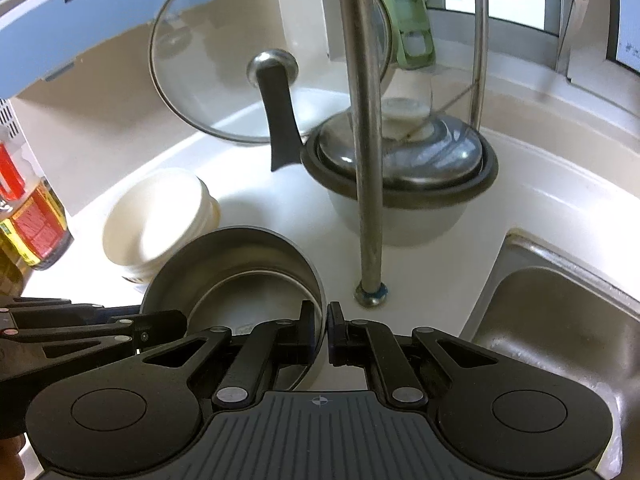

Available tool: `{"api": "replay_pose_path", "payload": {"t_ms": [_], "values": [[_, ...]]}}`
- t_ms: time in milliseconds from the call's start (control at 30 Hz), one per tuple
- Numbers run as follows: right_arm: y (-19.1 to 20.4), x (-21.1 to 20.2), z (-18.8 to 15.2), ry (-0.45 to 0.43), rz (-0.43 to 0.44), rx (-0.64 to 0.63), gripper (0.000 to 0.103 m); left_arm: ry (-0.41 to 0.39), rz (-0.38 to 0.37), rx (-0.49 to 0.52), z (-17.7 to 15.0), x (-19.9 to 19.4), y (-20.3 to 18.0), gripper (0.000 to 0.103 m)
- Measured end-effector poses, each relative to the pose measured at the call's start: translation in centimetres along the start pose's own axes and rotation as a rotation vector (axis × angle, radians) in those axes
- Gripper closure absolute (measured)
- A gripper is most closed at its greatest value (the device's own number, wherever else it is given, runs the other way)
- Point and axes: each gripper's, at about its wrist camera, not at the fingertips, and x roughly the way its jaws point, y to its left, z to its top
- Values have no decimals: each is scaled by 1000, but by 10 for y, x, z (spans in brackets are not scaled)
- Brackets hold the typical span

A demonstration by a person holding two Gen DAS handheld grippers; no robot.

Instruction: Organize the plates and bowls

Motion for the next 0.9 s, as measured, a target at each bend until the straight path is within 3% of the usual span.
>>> {"api": "replay_pose_path", "payload": {"t_ms": [900], "values": [[49,-15,22,-60,103,-105,97,-115,91,-75,5,-51,32,92]]}}
